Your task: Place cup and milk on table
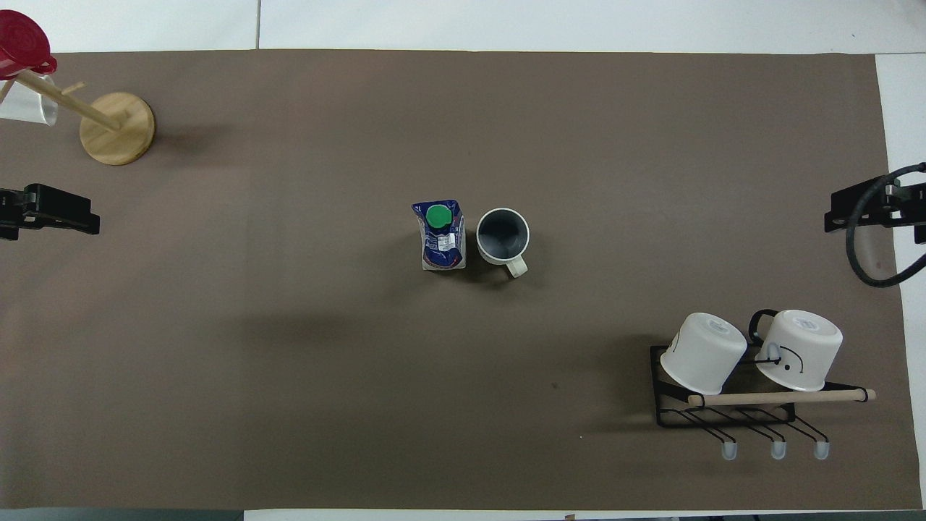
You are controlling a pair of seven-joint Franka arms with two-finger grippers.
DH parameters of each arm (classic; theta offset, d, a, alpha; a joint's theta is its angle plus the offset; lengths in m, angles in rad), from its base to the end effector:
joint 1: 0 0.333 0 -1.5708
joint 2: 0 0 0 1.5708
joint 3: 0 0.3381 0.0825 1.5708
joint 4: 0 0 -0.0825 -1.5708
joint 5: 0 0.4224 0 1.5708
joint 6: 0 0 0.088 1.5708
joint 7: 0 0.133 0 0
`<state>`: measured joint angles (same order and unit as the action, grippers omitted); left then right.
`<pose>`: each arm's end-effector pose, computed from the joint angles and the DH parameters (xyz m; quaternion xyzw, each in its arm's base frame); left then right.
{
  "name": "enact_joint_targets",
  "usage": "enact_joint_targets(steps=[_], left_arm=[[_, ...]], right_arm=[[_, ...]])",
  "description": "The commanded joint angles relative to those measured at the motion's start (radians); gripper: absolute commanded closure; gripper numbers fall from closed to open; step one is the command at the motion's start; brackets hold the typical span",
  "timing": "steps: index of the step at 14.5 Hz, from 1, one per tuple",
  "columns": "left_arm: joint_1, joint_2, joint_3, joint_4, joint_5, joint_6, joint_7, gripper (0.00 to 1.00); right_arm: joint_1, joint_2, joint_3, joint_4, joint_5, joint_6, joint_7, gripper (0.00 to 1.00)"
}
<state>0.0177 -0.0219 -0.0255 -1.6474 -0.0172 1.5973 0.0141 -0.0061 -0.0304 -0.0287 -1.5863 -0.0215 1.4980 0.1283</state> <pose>0.5855 -0.0070 0.5967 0.9998 -0.0106 -0.0141 0.0084 0.5730 -0.0232 0.6244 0.9962 -0.0819 -0.0284 0.0116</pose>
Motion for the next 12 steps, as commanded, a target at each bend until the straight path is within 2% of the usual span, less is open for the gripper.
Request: enact_joint_targets(steps=[1,4,7,12], left_arm=[[0.004,-0.024,-0.001,-0.026,-0.02,0.018,0.018,0.0],[0.002,-0.026,-0.002,-0.025,-0.018,0.019,0.017,0.0],[0.002,-0.027,-0.002,-0.025,-0.018,0.016,0.017,0.0],[0.001,-0.029,-0.004,-0.025,-0.018,0.016,0.012,0.0]], right_arm=[[-0.006,-0.002,0.003,-0.003,0.012,-0.009,0.01,0.0],[0.0,-0.002,0.006,-0.003,0.014,-0.004,-0.007,0.0],[0.005,-0.002,0.004,-0.004,0.014,0.036,-0.159,0.0],[0.006,0.0,0.006,-0.004,0.012,0.042,-0.11,0.0]])
